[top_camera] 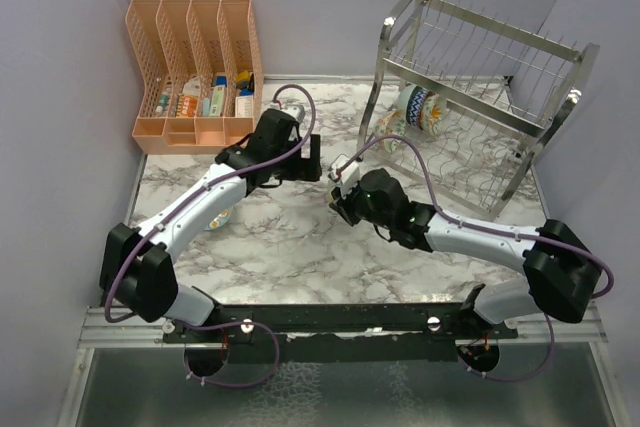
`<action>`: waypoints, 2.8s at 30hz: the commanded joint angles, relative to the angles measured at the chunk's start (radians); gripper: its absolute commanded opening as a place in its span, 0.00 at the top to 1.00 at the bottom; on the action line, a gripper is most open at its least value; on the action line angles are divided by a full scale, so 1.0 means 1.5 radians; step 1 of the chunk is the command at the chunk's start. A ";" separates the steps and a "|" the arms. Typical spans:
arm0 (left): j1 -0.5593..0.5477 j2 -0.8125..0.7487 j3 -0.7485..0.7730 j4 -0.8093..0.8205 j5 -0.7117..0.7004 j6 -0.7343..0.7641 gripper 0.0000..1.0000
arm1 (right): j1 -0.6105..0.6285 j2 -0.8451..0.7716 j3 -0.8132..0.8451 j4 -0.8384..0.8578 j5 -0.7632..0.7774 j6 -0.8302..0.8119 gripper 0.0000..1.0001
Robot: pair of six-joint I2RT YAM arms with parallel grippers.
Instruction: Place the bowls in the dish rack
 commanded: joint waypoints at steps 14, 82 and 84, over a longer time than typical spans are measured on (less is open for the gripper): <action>0.092 -0.193 -0.097 -0.012 -0.129 0.059 0.01 | -0.283 -0.135 -0.084 0.123 -0.248 0.350 0.99; 0.116 -0.206 -0.104 -0.037 -0.126 0.130 0.01 | -0.502 0.258 -0.175 1.052 -0.018 0.877 0.99; 0.117 -0.207 -0.108 -0.034 -0.126 0.130 0.01 | -0.502 0.231 -0.175 1.033 -0.021 0.867 0.99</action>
